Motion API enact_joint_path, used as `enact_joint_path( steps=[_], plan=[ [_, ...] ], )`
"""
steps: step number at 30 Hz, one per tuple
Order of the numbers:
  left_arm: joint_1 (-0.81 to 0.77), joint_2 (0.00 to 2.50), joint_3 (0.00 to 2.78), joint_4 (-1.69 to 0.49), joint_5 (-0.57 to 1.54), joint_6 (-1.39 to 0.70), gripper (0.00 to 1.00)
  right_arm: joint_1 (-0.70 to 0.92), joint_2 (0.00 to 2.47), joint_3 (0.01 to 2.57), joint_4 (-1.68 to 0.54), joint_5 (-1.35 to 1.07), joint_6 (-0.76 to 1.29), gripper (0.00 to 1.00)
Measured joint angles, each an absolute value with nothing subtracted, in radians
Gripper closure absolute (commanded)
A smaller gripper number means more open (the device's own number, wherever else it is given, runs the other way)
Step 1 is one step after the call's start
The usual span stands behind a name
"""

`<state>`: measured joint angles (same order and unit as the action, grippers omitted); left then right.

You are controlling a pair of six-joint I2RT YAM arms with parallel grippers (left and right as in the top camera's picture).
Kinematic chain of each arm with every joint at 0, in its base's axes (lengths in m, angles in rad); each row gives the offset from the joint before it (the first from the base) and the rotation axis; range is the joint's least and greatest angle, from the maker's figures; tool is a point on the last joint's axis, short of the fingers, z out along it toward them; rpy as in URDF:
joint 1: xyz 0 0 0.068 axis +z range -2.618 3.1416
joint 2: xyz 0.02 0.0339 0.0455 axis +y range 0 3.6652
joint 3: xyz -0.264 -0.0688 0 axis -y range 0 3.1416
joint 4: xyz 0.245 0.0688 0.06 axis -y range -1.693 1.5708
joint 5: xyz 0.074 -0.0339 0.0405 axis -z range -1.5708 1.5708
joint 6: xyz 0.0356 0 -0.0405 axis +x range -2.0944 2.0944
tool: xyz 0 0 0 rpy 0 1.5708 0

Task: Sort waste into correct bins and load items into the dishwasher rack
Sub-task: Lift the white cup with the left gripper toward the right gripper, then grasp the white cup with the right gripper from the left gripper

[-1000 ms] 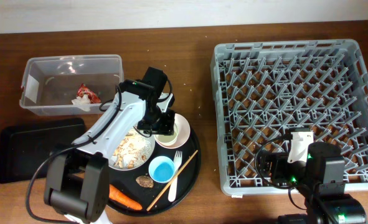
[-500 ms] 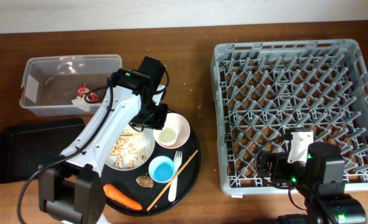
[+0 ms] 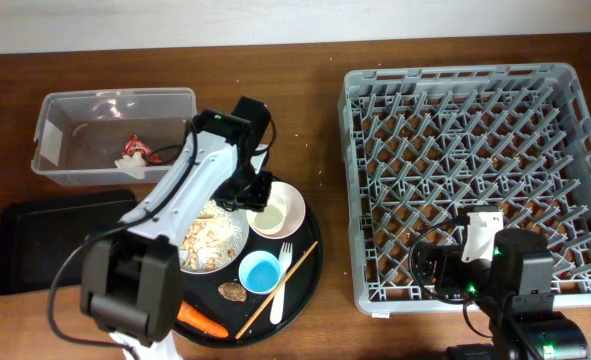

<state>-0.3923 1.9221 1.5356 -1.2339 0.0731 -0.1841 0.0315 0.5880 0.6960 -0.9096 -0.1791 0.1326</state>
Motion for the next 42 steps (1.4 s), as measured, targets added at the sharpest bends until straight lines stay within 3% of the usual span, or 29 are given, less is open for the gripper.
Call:
enact_joint_path(
  steps=[2, 6, 15, 20, 23, 26, 32, 42],
  plan=[
    [-0.392, 1.953, 1.536, -1.230, 0.076, -0.187, 0.82, 0.031, 0.588, 0.696, -0.911, -0.179, 0.133, 0.02],
    [-0.392, 1.990, 1.536, -1.230, 0.078, -0.196, 0.99, 0.031, 0.588, 0.696, -0.912, -0.179, 0.133, 0.02],
    [-0.391, 1.986, 1.726, -1.365, 0.121, -0.150, 0.99, 0.031, 0.588, 0.696, -0.892, -0.195, 0.134, 0.02],
    [-0.322, 1.911, 1.813, -1.368, 0.660, 0.133, 1.00, 0.031, 0.588, 0.698, -0.715, -0.367, 0.131, 0.02],
    [-0.250, 1.908, 1.814, -1.363, 0.993, 0.229, 1.00, 0.031, 0.604, 0.699, -0.548, -0.631, 0.116, 0.02],
    [-0.250, 1.907, 1.814, -1.367, 1.168, 0.257, 1.00, 0.031, 0.696, 0.702, -0.452, -0.902, 0.107, 0.02],
    [-0.321, 1.907, 1.815, -1.427, 1.246, 0.270, 1.00, 0.031, 0.838, 0.701, -0.270, -1.291, 0.092, 0.01],
    [-0.321, 1.907, 1.815, -1.541, 1.251, 0.271, 0.99, 0.031, 0.925, 0.701, -0.249, -1.216, 0.089, 0.01]
  ],
)
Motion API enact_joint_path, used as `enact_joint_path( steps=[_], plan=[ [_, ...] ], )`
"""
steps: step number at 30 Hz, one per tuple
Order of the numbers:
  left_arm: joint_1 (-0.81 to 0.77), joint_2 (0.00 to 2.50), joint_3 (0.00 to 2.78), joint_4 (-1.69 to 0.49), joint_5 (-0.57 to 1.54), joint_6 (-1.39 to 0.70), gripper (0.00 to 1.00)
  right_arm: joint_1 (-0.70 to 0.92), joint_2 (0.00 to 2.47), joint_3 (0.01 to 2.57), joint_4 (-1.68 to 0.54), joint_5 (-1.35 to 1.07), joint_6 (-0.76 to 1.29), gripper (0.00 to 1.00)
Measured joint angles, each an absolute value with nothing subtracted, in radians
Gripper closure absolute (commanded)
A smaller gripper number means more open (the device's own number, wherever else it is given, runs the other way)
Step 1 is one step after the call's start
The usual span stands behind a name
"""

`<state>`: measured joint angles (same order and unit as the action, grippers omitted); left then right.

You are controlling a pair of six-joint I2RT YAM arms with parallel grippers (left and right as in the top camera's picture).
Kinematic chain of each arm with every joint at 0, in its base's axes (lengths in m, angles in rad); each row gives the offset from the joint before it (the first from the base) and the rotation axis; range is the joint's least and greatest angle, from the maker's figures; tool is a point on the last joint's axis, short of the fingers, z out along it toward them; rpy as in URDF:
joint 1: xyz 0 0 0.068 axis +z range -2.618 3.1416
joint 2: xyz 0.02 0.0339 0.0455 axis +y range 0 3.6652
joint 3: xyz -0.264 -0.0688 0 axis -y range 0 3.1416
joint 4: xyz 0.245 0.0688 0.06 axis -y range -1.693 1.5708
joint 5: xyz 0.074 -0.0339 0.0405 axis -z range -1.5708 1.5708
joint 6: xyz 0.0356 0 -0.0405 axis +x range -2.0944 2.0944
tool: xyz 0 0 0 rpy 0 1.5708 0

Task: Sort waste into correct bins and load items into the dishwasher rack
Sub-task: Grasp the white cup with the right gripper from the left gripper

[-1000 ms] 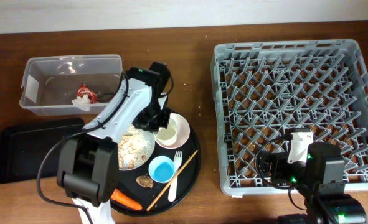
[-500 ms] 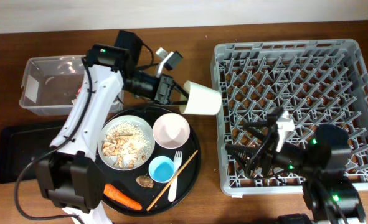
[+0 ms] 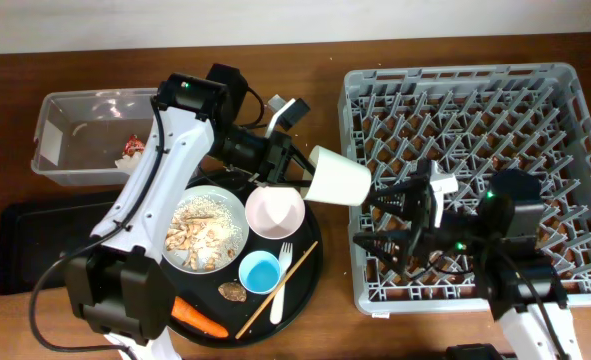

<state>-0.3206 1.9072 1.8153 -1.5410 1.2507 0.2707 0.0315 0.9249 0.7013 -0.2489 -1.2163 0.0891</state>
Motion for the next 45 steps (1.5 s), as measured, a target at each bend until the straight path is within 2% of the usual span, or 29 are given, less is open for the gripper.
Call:
enact_joint_path(
  steps=[4, 9, 20, 23, 31, 35, 39, 40, 41, 43, 45],
  plan=[
    [-0.321, 1.907, 1.815, -1.556, 1.250, 0.270, 0.99, 0.031, 0.995, 0.701, -0.196, -1.187, 0.090, 0.00],
    [-0.321, 1.907, 1.815, -1.556, 1.238, 0.271, 0.99, 0.031, 0.998, 0.701, 0.002, -1.205, 0.104, 0.02],
    [-0.390, 1.907, 1.815, -1.556, 1.239, 0.270, 1.00, 0.031, 0.998, 0.701, 0.070, -1.235, 0.106, 0.00],
    [-0.393, 1.907, 1.815, -1.557, 1.240, 0.271, 1.00, 0.031, 0.998, 0.701, 0.070, -1.256, 0.106, 0.08],
    [-0.393, 1.907, 1.815, -1.535, 1.248, 0.270, 0.99, 0.031, 0.998, 0.701, 0.063, -1.266, 0.109, 0.17],
    [-0.393, 1.907, 1.815, -1.503, 1.262, 0.271, 0.94, 0.031, 0.998, 0.701, 0.061, -1.274, 0.109, 0.22],
    [-0.393, 1.907, 1.815, -1.497, 1.268, 0.273, 0.94, 0.031, 0.998, 0.701, 0.061, -1.277, 0.108, 0.23],
    [-0.393, 1.907, 1.815, -1.496, 1.268, 0.273, 0.94, 0.031, 0.998, 0.701, 0.066, -1.277, 0.109, 0.25],
    [-0.393, 1.907, 1.815, -1.497, 1.268, 0.273, 0.94, 0.031, 0.998, 0.701, 0.078, -1.277, 0.109, 0.31],
    [-0.393, 1.907, 1.815, -1.498, 1.268, 0.273, 0.94, 0.031, 0.998, 0.701, 0.088, -1.278, 0.111, 0.33],
    [-0.393, 1.907, 1.815, -1.498, 1.268, 0.273, 0.94, 0.031, 0.998, 0.701, 0.090, -1.281, 0.110, 0.43]
  ],
)
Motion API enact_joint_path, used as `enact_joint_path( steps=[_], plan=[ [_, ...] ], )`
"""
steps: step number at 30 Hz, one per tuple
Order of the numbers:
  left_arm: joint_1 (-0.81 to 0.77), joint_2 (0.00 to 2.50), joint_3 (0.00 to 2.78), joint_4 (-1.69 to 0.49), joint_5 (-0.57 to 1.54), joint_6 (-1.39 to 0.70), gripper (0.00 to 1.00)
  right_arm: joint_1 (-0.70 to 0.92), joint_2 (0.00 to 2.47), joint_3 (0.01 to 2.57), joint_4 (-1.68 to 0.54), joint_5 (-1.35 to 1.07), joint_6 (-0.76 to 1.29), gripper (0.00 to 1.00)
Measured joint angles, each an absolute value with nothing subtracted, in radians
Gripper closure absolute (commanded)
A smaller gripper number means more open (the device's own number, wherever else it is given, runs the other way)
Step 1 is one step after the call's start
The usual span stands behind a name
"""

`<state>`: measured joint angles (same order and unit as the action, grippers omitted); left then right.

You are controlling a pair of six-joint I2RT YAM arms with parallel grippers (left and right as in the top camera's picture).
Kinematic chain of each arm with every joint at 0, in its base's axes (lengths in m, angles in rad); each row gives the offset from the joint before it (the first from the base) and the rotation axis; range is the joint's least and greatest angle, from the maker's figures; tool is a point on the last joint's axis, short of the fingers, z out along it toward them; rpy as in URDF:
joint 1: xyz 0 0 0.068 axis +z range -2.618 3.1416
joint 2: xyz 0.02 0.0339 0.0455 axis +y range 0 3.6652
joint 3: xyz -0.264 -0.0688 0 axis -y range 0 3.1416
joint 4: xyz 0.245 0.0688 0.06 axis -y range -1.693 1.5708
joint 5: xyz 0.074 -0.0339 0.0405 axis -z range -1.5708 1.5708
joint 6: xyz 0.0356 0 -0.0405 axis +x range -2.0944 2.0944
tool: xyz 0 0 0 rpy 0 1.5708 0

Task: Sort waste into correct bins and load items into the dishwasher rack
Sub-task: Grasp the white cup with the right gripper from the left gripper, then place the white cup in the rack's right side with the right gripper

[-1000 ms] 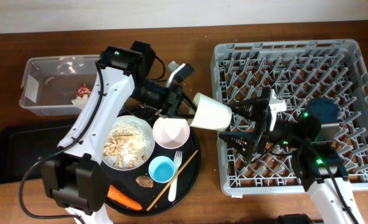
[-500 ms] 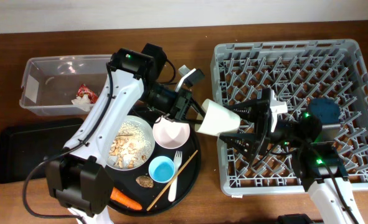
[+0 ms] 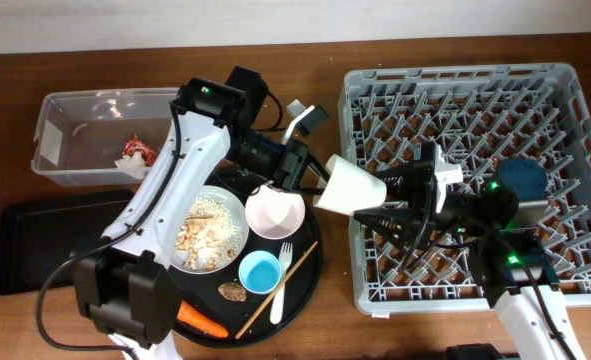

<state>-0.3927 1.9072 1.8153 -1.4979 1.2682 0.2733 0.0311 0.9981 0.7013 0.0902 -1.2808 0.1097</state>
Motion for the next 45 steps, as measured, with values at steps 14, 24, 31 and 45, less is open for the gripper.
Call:
enact_joint_path(
  steps=[14, 24, 31, 45],
  plan=[
    [-0.365, 1.901, 1.820, -1.501, 1.060, 0.282, 0.84, 0.031, 1.003, 0.701, 0.062, -1.243, 0.119, 0.55],
    [-0.041, 1.898, 1.820, -1.510, 0.727, 0.281, 0.84, 0.031, 1.000, 0.705, -0.084, -0.930, 0.163, 0.72],
    [-0.042, 1.898, 1.820, -1.511, 0.687, 0.281, 0.84, 0.031, 1.003, 0.857, -0.524, -0.383, 0.146, 0.79],
    [-0.042, 1.898, 1.820, -1.511, 0.660, 0.281, 0.84, -0.307, 1.062, 1.130, -1.011, 0.254, 0.089, 0.87]
  ],
)
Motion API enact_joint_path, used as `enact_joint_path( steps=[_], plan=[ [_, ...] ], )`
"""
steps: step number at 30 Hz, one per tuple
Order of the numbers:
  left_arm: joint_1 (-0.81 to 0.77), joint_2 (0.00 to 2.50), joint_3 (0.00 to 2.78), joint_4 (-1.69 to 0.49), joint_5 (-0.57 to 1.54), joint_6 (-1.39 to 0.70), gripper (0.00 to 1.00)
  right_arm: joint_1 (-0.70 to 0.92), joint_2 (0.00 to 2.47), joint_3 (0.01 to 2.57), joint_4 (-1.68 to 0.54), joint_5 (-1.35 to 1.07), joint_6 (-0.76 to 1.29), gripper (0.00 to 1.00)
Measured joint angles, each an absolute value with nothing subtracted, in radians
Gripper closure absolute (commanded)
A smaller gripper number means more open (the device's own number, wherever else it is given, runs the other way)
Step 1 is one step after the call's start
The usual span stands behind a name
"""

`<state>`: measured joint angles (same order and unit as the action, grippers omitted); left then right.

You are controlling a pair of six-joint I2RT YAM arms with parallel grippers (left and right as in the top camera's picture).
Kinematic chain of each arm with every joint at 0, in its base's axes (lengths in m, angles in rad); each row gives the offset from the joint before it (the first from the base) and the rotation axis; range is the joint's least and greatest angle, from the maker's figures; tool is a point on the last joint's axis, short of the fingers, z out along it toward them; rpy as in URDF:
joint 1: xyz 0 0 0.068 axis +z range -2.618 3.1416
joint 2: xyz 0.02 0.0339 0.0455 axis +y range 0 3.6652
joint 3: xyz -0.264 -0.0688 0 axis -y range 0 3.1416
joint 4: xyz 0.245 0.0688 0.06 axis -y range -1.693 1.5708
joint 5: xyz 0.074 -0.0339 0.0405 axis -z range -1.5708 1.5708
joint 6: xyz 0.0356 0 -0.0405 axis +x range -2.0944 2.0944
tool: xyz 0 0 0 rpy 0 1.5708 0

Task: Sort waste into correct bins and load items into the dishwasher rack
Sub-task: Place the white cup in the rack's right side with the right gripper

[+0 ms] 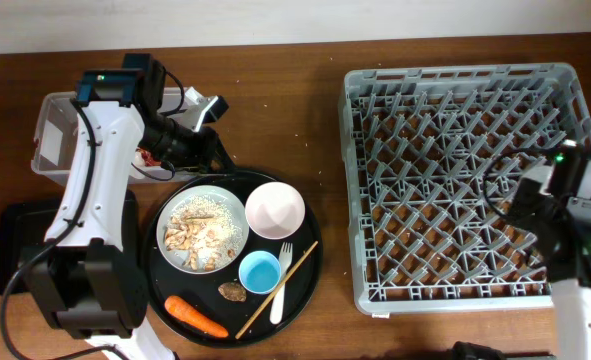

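Observation:
The grey dishwasher rack point(445, 180) fills the right half, and no cup shows in it. My right gripper point(531, 212) is low at the rack's right side, mostly hidden under its own arm; whether it holds anything is hidden. My left gripper point(213, 152) hangs open and empty over the far left rim of the round black tray point(313, 285). On that tray are a plate of food scraps point(203, 232), a pink bowl point(275, 210), a small blue cup point(259, 271), a white fork point(281, 278), a chopstick point(287, 284), a carrot point(197, 317) and a brown scrap point(233, 292).
A clear plastic bin point(60, 120) stands at the back left, partly covered by the left arm. In front of it lies a flat black bin point(15, 250). Bare brown table point(320, 120) separates the tray and the rack.
The white cup, held between both grippers by the rack's left edge, is out of sight. The left arm has drawn back to the bin side, and the right arm to the rack's right edge.
The left gripper was first down at the pink bowl on the tray, with the right arm low at the rack's front. Then it held a white cup toward the rack as the right gripper reached for it. Both were at the cup; now the arms are apart.

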<state>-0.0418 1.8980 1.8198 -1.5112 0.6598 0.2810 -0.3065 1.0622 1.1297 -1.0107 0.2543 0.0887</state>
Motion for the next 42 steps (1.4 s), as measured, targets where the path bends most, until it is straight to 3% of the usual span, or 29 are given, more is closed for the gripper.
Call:
enact_joint_path(
  steps=[7, 12, 13, 14, 22, 27, 33, 42],
  plan=[
    [-0.042, 1.898, 1.820, -1.526, 0.653, 0.281, 0.84, -0.549, 1.259, 1.130, -1.019, 0.232, 0.110, 0.87],
    [-0.042, 1.898, 1.820, -1.528, 0.653, 0.281, 0.84, -0.586, 1.369, 1.131, -1.043, 0.205, 0.122, 0.83],
    [-0.042, 1.898, 1.820, -1.528, 0.653, 0.281, 0.84, -0.587, 1.379, 1.131, -1.041, 0.205, 0.123, 0.60],
    [-0.042, 1.898, 1.820, -1.529, 0.653, 0.281, 0.84, -0.587, 1.387, 1.131, -1.039, 0.205, 0.124, 0.04],
    [-0.042, 1.898, 1.820, -1.534, 0.650, 0.281, 0.84, -0.588, 1.404, 1.135, -0.997, 0.068, 0.155, 0.02],
    [-0.042, 1.898, 1.820, -1.541, 0.649, 0.281, 0.84, -0.588, 1.329, 1.268, -1.116, -0.105, 0.122, 0.02],
    [-0.042, 1.898, 1.820, -1.548, 0.649, 0.281, 0.83, -0.588, 1.393, 1.194, -1.093, -0.019, 0.161, 0.02],
    [-0.042, 1.898, 1.820, -1.556, 0.649, 0.281, 0.84, -0.588, 1.608, 1.201, -0.832, 0.118, 0.187, 0.02]
  ],
)
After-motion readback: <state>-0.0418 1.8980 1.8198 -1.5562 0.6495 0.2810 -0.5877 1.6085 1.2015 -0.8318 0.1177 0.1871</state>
